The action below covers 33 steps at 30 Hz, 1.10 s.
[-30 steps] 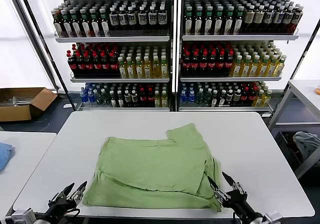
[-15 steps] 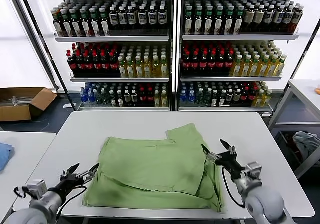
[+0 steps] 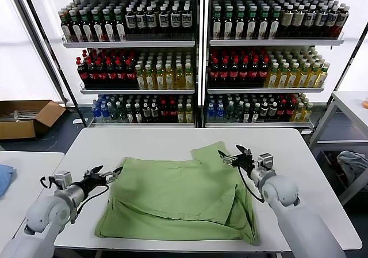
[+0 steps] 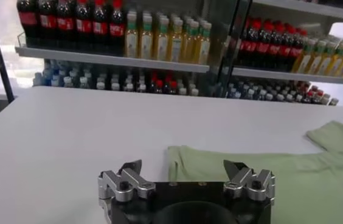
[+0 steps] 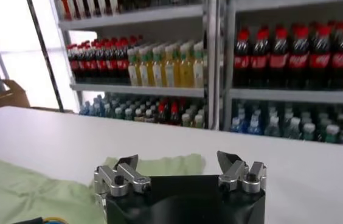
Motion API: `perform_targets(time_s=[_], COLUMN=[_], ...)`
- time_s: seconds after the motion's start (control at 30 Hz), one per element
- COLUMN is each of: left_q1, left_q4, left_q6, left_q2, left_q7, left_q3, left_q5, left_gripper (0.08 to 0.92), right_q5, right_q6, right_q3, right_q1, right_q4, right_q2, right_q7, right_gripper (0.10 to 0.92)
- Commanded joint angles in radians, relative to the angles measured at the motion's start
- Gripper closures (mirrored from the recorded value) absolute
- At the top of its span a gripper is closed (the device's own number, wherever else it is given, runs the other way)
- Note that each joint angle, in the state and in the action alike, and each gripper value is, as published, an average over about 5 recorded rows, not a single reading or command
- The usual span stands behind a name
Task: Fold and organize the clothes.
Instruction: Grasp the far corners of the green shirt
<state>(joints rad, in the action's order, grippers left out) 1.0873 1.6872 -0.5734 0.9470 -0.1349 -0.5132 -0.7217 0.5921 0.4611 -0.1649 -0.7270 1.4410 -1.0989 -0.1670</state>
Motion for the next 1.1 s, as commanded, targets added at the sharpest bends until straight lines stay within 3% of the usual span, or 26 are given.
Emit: perform_targets(time_s=[0.03, 0.37, 0.87, 0.93, 1.1], left_q1=[-0.258, -0.321, -0.308, -0.302, -0.276], left_q4=[-0.234, -0.327, -0.346, -0.341, -0.298], left_q6=[0.002, 0.008, 0.001, 0.002, 0.0], left_q2=[-0.033, 0.01, 0.034, 0.036, 0.038], left_q7=[-0.012, -0.011, -0.011, -0.011, -0.008], left_q3=[0.168, 0.23, 0.252, 0.253, 0.266], left_q5=[-0.008, 0.017, 0.042, 0.042, 0.043], left_gripper=[0.177, 0.177, 0.185, 0.21, 0.348], right_q5=[0.066, 0.036, 0.024, 0.025, 0.025], right_q6=[0.117, 0.118, 0.118, 0.117, 0.117], right_q3=[0.086, 0.102, 0.135, 0.138, 0.141], right_q1=[0.162, 0.181, 0.169, 0.167, 0.166], right_q4=[-0.177, -0.228, -0.228, -0.227, -0.232], right_q2=[-0.014, -0.041, -0.05, -0.054, -0.062], right_q7=[-0.027, -0.01, -0.026, -0.024, -0.016], right_gripper=[0.203, 0.203, 0.205, 0.227, 0.379])
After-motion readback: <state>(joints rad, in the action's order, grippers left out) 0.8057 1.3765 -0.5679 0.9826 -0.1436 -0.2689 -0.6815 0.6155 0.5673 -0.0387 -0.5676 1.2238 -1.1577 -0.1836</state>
